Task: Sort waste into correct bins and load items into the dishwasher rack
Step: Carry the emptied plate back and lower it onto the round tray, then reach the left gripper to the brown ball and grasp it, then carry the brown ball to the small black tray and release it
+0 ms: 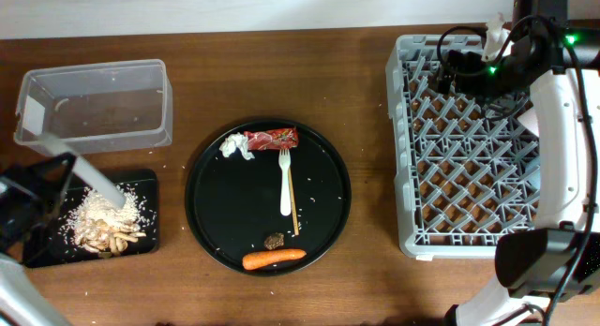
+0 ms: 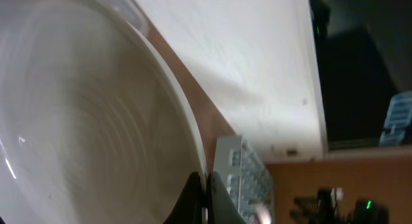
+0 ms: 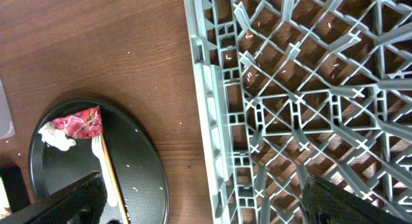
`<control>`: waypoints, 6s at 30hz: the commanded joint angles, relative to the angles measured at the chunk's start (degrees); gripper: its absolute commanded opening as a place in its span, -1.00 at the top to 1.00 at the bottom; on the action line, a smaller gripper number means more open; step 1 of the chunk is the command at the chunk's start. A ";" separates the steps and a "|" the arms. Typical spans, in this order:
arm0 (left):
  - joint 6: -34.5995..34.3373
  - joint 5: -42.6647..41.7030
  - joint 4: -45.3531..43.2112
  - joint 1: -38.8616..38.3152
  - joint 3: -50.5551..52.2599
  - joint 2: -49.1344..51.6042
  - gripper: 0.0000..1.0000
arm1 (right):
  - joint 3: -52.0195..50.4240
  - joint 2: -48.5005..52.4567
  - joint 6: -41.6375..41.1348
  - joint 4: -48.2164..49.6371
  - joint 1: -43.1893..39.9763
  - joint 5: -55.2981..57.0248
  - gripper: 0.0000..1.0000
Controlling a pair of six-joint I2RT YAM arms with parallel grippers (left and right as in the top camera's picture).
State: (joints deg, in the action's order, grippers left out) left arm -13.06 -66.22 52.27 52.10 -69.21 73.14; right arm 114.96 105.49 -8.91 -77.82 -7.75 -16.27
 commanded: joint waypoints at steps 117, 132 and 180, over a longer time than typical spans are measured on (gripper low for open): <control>-38.16 64.98 -1.99 -86.20 12.52 24.65 -0.35 | 0.44 -0.11 -0.11 0.09 -0.15 0.68 -0.97; -38.10 65.00 -6.29 -86.23 15.65 24.59 0.18 | 0.44 -0.11 -0.11 0.09 -0.15 0.68 -0.97; -24.41 64.11 -1.86 -24.96 2.36 17.86 -0.16 | 0.44 -0.11 -0.11 0.09 -0.15 0.68 -0.97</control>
State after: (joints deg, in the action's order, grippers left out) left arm -41.60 3.79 49.28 28.82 -65.36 97.93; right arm 114.96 105.49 -8.86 -77.82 -7.75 -16.27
